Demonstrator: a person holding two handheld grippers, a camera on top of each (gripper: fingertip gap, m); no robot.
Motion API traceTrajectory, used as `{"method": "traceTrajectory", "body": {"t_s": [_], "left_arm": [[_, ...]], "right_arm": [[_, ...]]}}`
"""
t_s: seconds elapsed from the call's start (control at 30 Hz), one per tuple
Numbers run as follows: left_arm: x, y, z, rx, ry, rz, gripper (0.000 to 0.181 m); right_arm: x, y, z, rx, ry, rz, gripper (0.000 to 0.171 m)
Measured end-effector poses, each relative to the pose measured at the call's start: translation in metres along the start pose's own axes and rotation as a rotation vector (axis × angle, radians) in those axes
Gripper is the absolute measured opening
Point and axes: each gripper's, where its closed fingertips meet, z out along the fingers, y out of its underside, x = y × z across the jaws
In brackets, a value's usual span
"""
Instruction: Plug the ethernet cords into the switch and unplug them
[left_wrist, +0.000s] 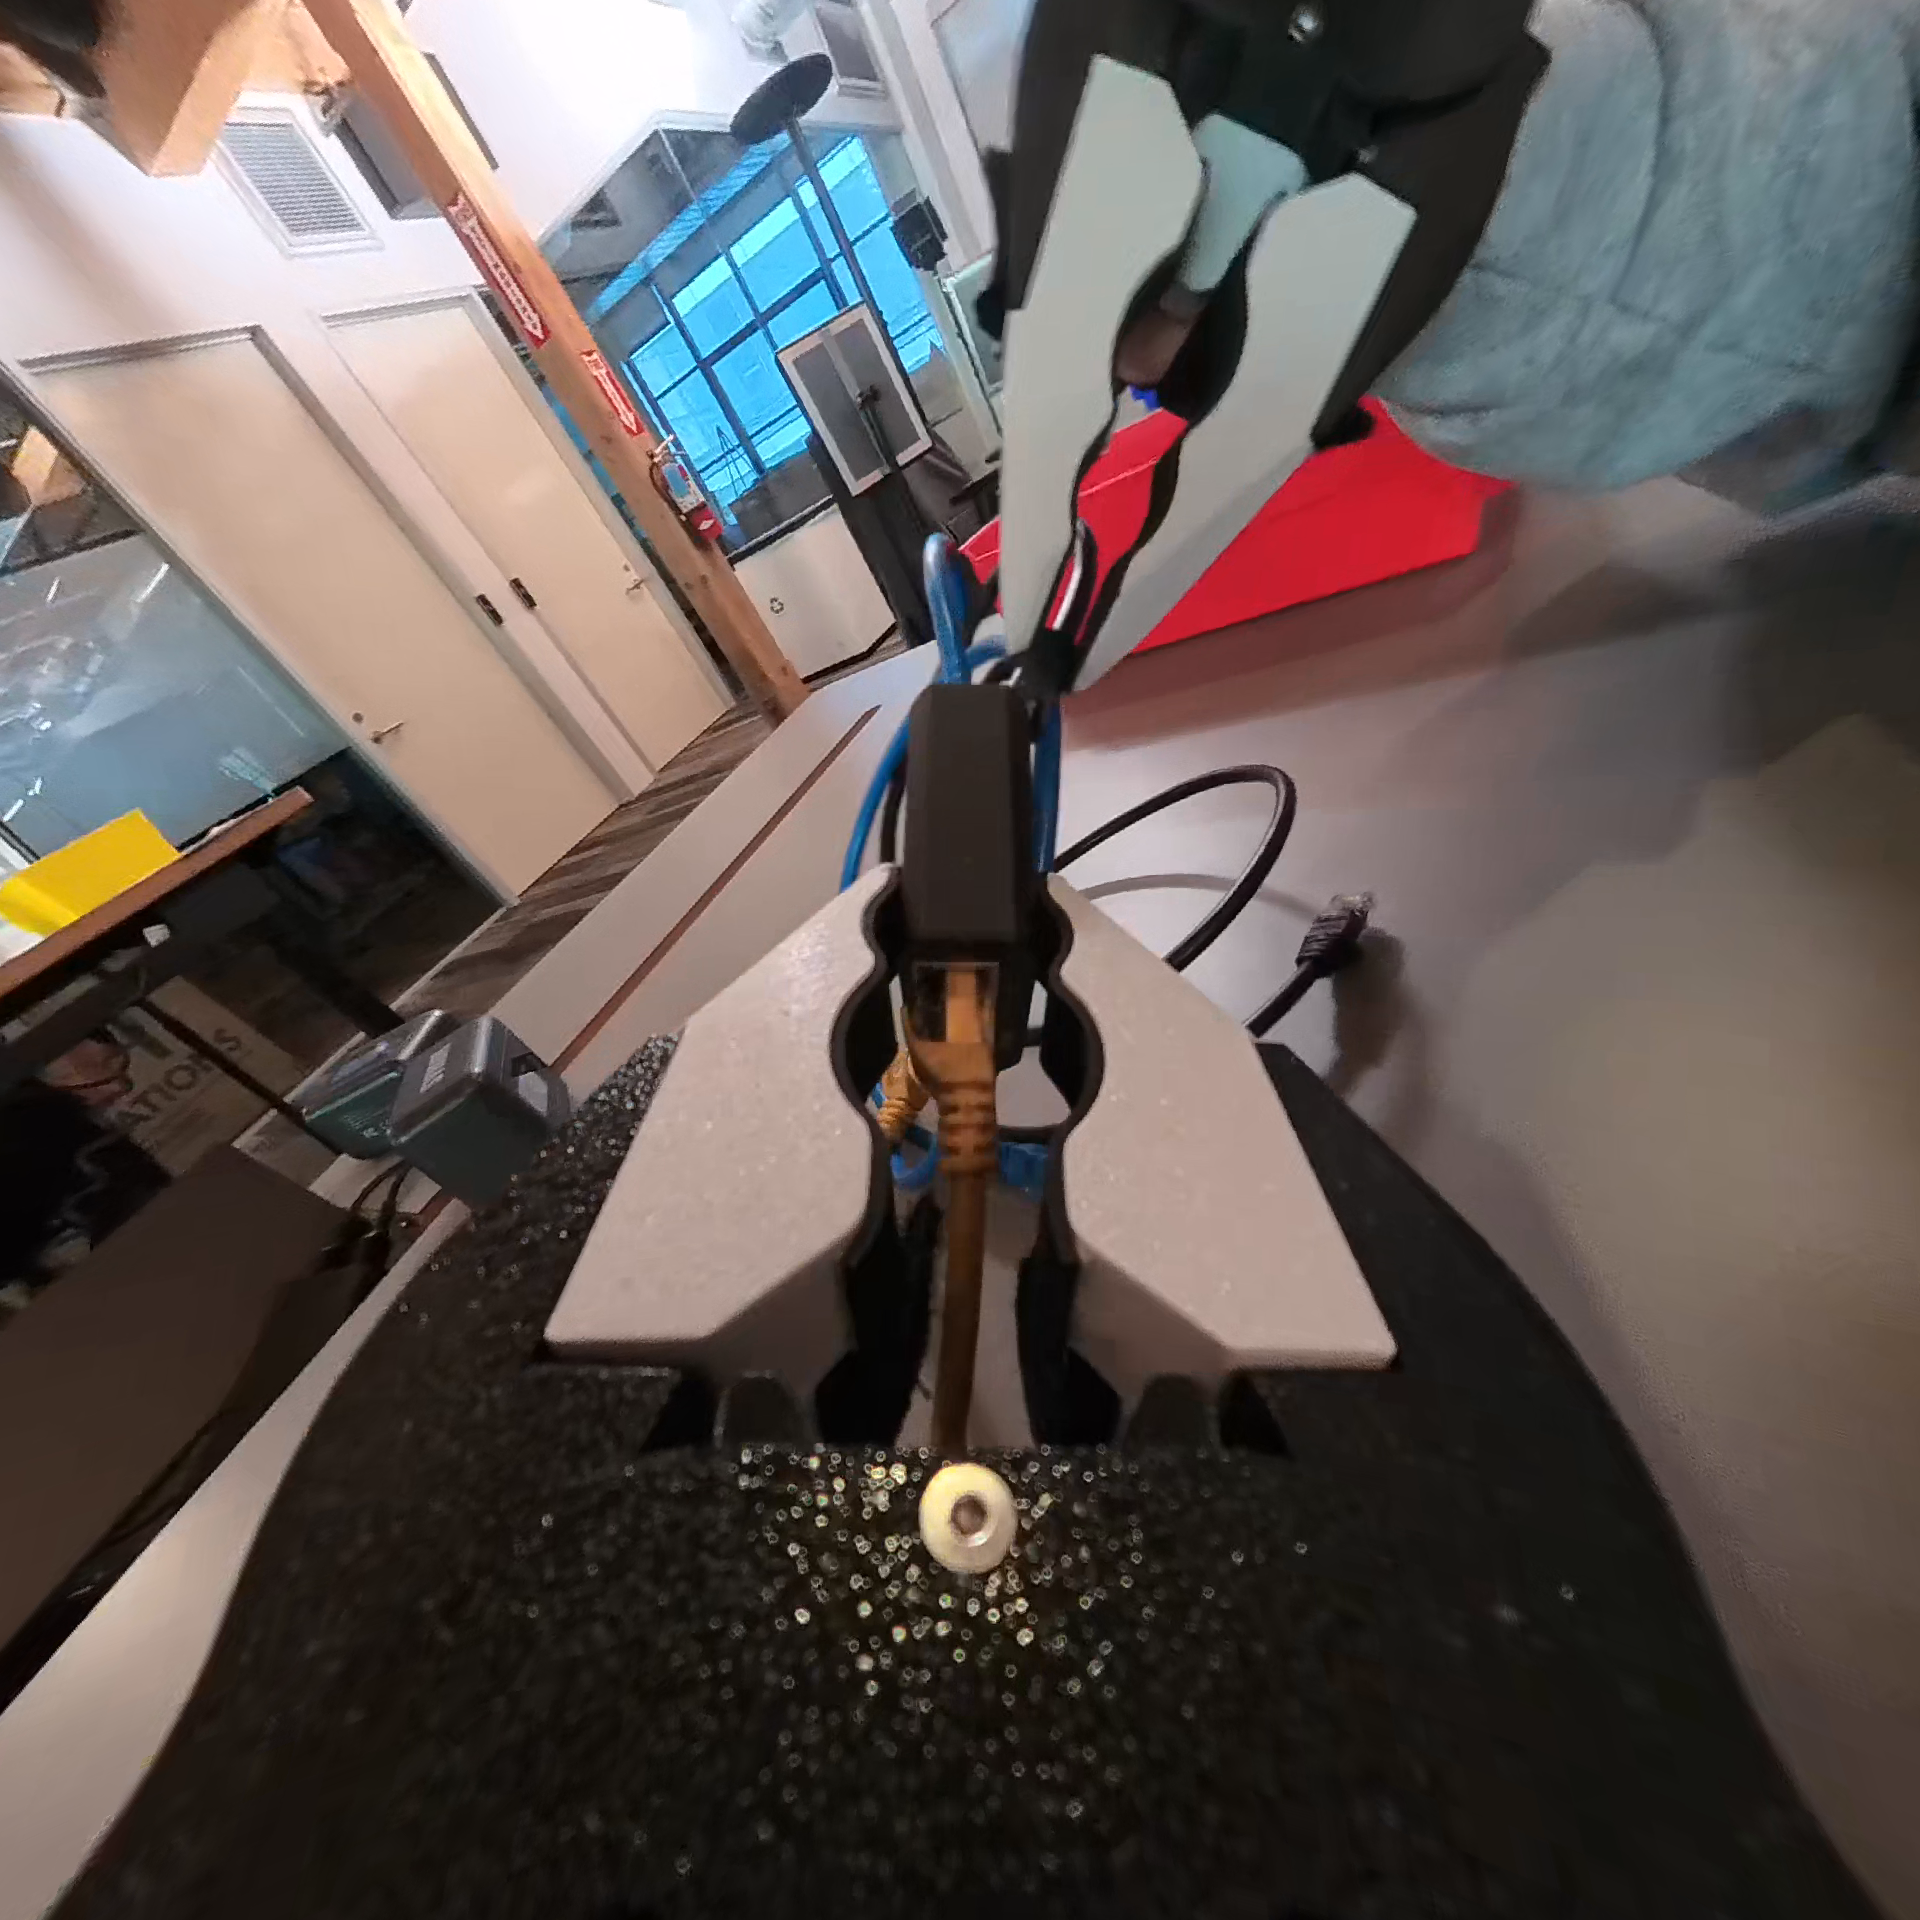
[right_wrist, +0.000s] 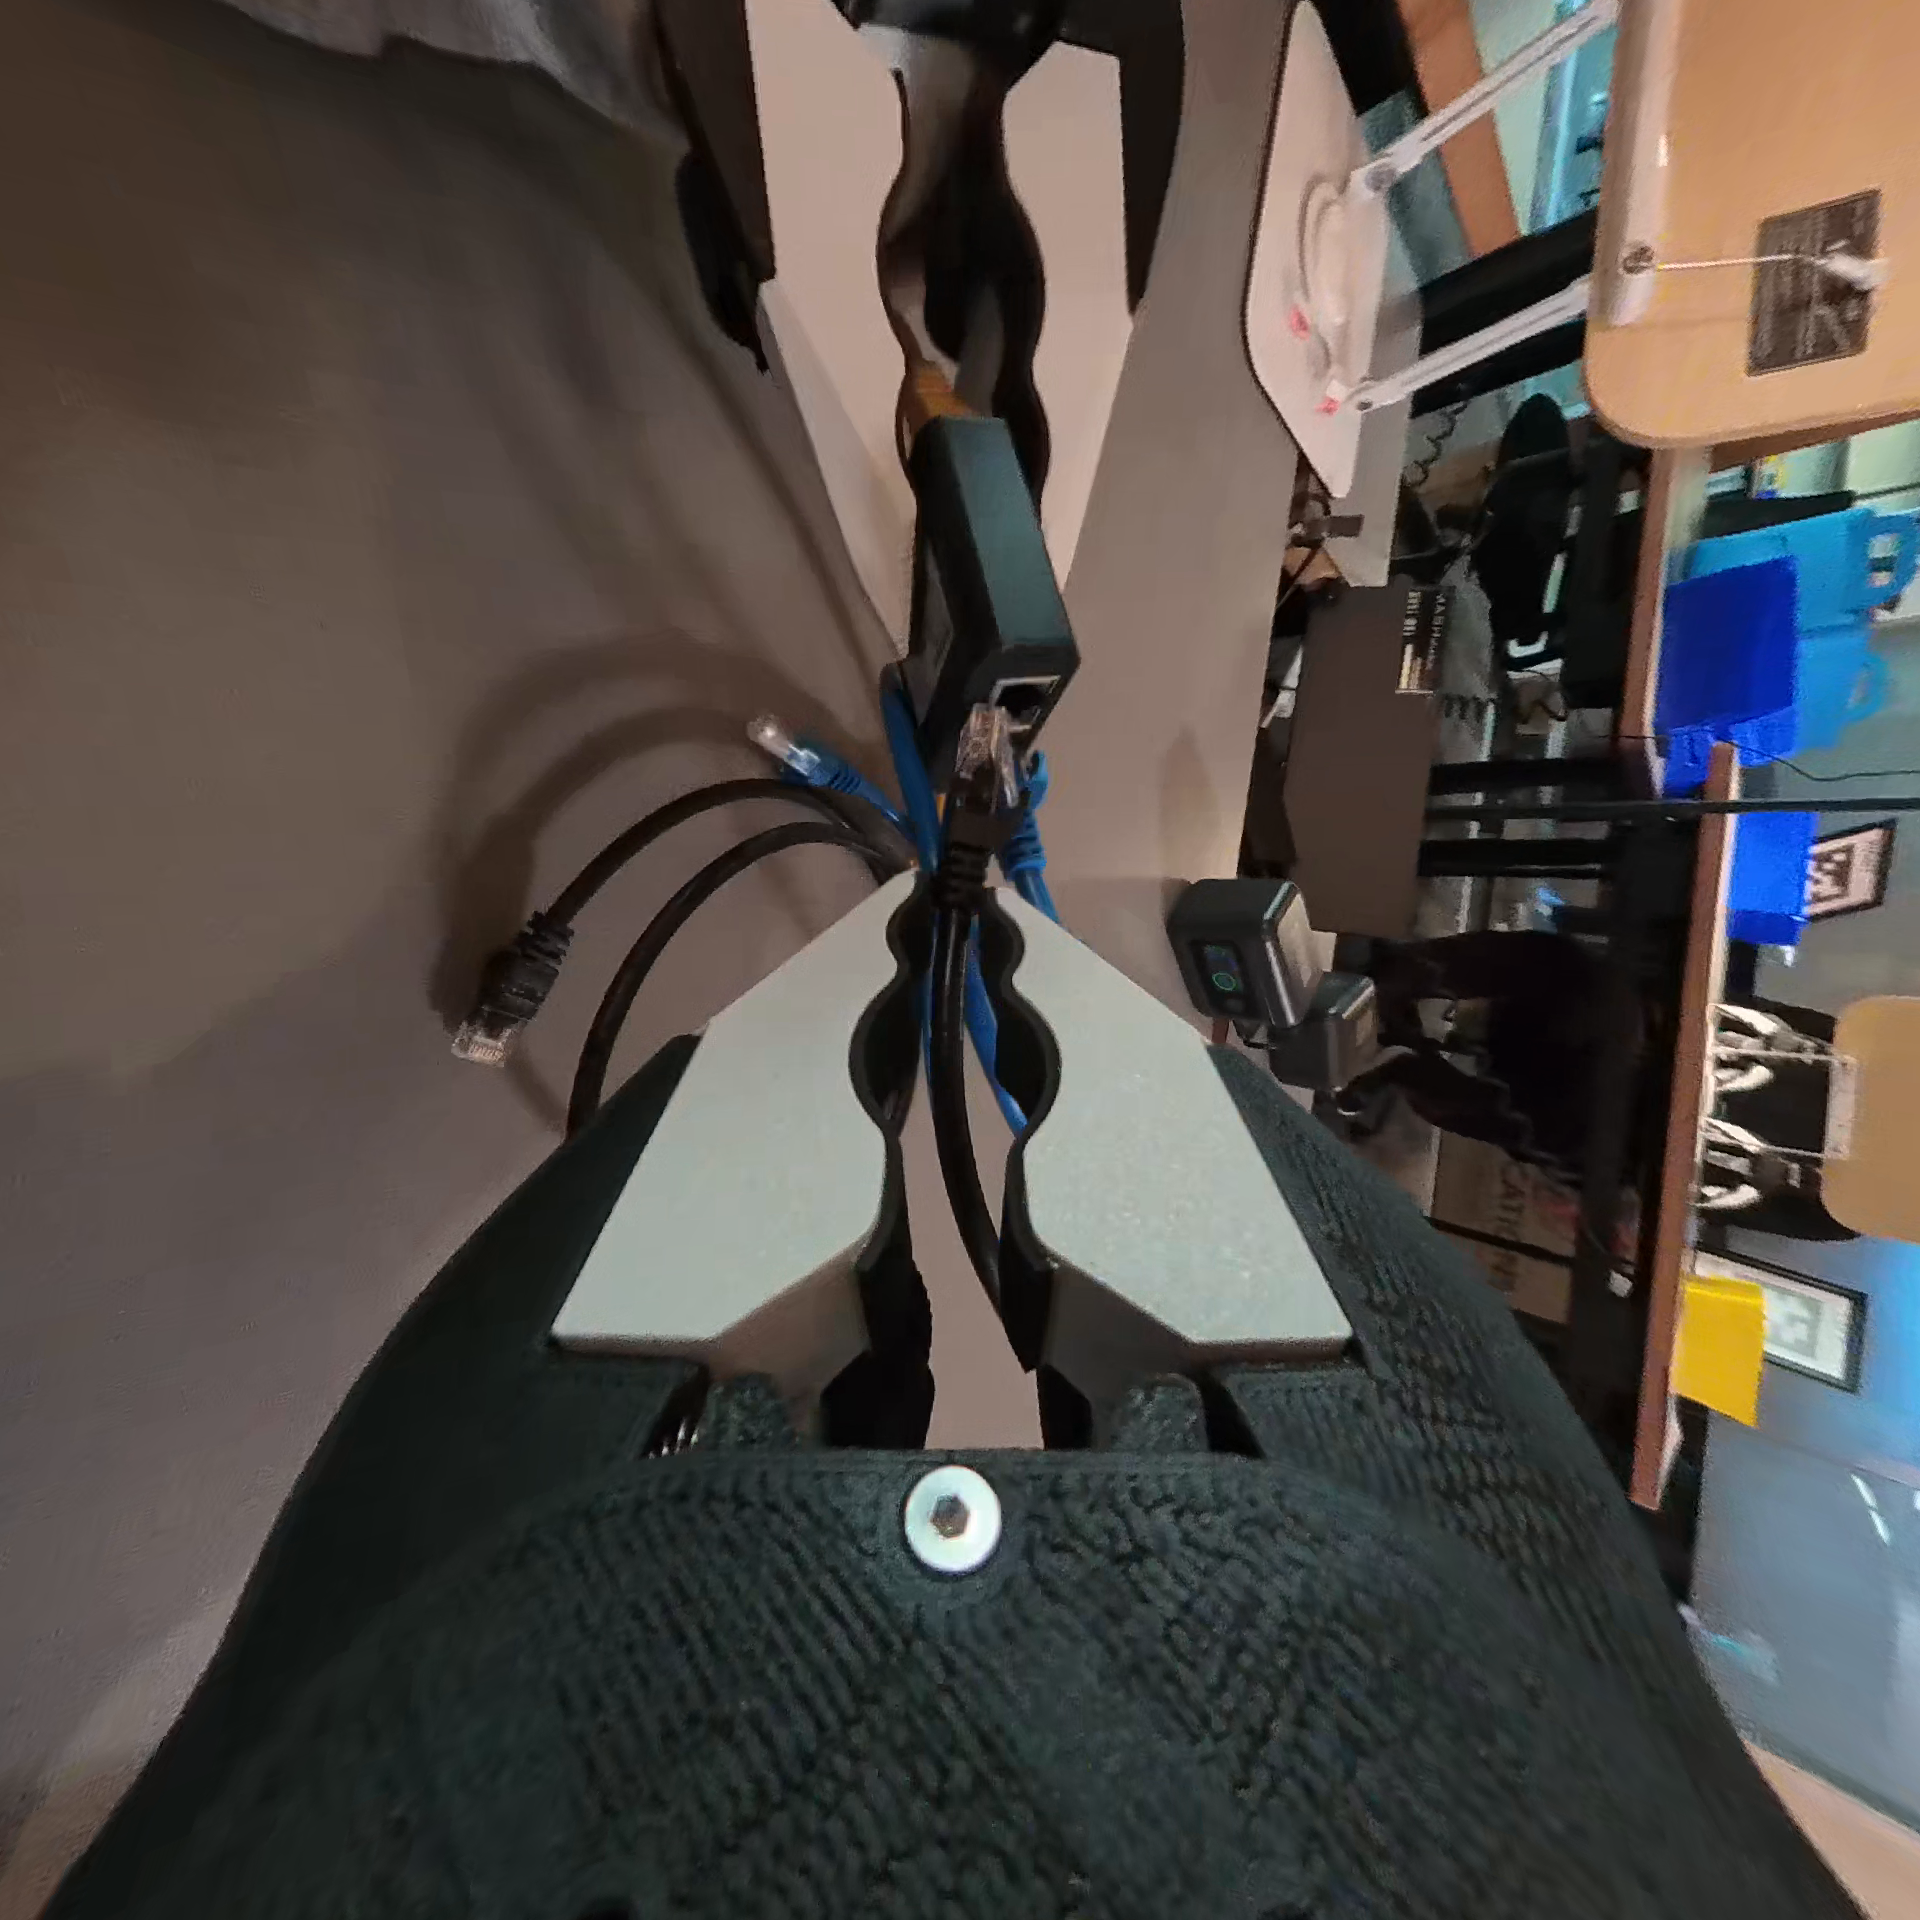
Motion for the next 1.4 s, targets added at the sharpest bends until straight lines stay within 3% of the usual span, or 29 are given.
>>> {"method": "traceTrajectory", "body": {"t_s": [0.53,0.87,1.17,1.2,1.3,1.4], "left_arm": [[0.017,-0.003,0.005,-0.025,0.067,0.085,0.021],[0.026,0.01,0.017,-0.083,0.106,0.037,0.021],[0.028,0.031,0.025,-0.176,0.098,0.071,0.021],[0.025,0.033,0.027,-0.193,0.062,0.105,0.021],[0.017,0.035,0.032,-0.25,-0.034,0.234,0.022],[0.015,0.037,0.032,-0.28,-0.082,0.331,0.022]], "right_arm": [[-0.009,0.0,-0.003,0.021,-0.128,-0.078,0.007],[-0.016,0.005,0.001,0.134,-0.143,-0.009,0.006],[-0.026,0.015,0.011,0.117,-0.175,0.046,0.007],[-0.025,0.017,0.013,0.108,-0.171,0.069,0.009],[-0.016,0.017,0.014,0.097,-0.107,0.11,0.048],[-0.019,0.012,0.022,0.067,-0.035,0.042,0.058]]}}
